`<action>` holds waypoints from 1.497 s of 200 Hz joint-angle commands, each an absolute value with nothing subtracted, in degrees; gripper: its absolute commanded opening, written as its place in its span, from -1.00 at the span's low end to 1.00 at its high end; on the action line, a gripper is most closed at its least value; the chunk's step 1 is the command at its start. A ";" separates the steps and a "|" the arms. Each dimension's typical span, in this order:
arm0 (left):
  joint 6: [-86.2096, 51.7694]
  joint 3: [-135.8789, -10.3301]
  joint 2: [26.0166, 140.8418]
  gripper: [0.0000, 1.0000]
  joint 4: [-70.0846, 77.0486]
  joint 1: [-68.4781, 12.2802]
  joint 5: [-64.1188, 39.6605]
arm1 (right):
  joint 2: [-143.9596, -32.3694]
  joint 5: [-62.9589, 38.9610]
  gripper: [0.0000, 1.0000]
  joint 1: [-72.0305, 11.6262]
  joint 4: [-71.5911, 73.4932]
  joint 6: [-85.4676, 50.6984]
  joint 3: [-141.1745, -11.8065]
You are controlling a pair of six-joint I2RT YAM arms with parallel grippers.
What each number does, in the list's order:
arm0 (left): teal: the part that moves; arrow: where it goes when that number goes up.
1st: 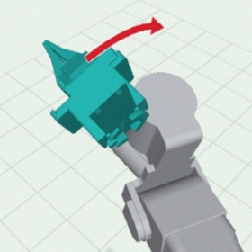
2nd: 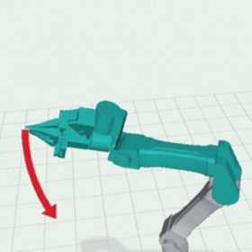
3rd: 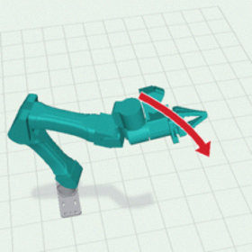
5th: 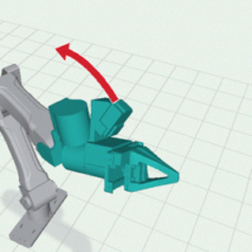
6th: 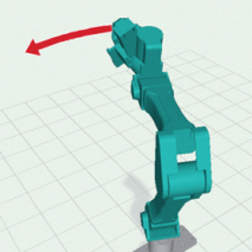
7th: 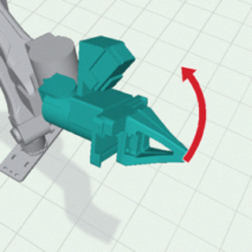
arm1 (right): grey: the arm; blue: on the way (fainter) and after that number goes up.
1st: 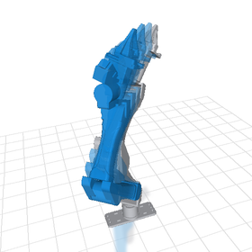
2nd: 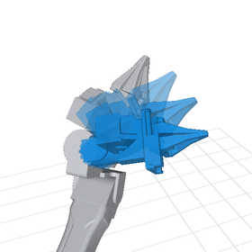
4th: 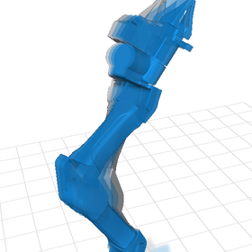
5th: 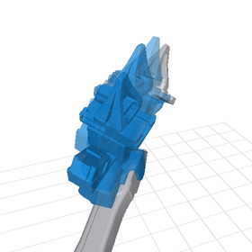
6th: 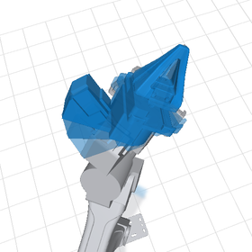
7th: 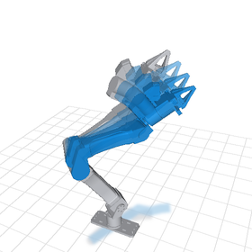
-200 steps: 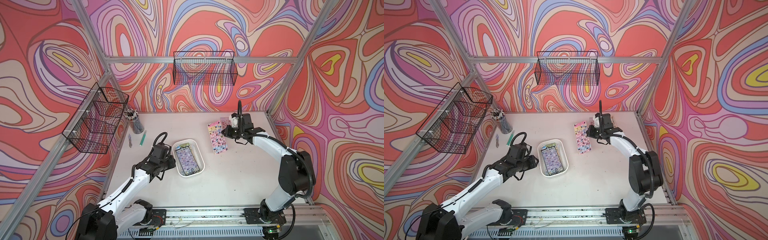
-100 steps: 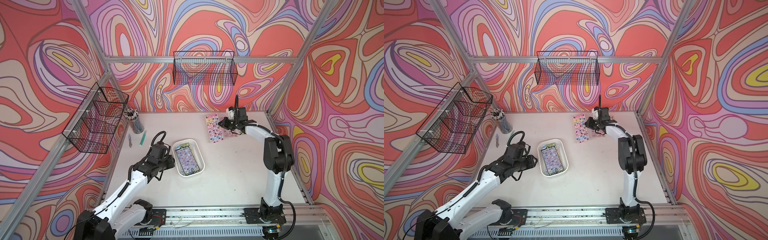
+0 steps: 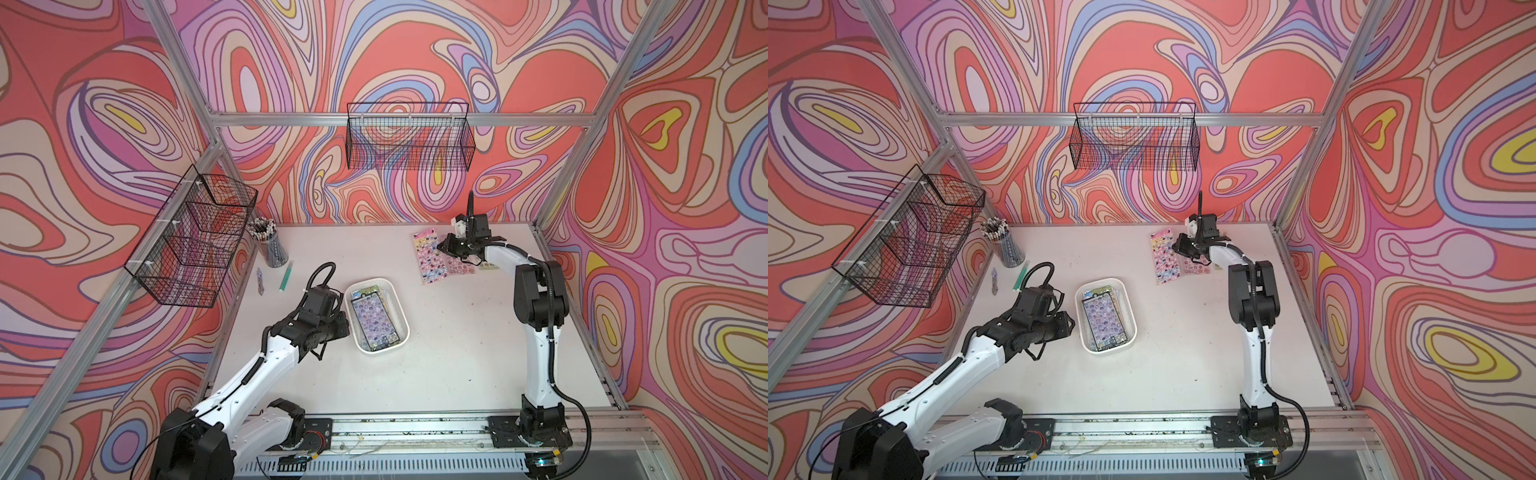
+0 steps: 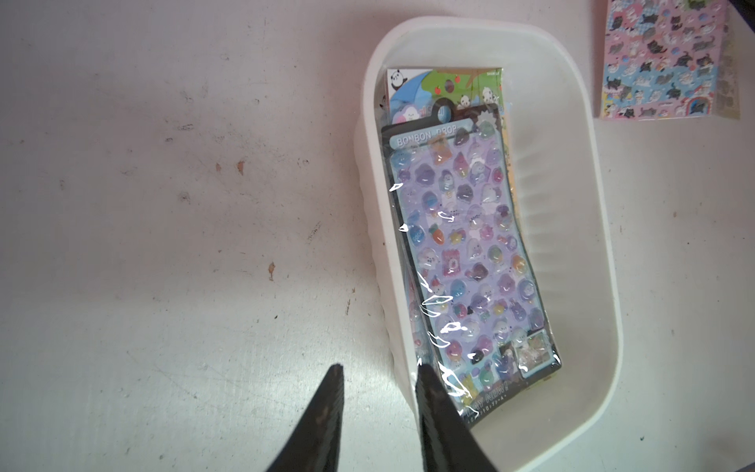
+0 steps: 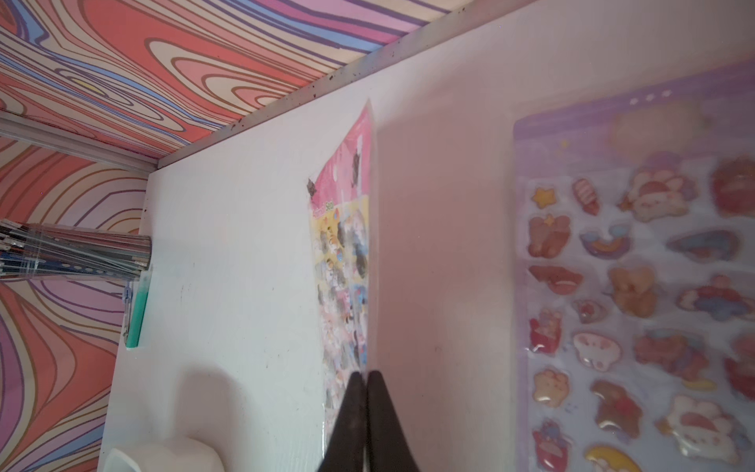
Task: Take the stickers out of the storage box
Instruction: Place the sticker at the center of the board.
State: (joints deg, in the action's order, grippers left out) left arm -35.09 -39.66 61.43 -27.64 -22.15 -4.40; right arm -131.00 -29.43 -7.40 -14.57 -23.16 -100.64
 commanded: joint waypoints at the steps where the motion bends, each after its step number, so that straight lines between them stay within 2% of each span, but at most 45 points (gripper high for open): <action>1: -34.29 -41.40 62.02 -0.31 -29.10 -22.33 -2.81 | -133.17 -28.75 -1.00 -6.95 -15.46 -21.88 -102.34; 253: -34.65 -41.44 63.97 -0.31 -27.69 -22.38 -2.81 | -140.52 -30.84 -0.98 -4.83 -12.31 -25.64 -107.62; 299: -34.53 -41.22 63.83 -0.31 -27.57 -22.37 -2.43 | -141.91 -31.25 -0.86 -4.81 -13.85 -25.21 -110.42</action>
State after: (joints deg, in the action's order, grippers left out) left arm -35.09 -40.12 63.86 -27.57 -22.15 -3.38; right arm -140.03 -30.72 -4.95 -13.65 -25.56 -108.07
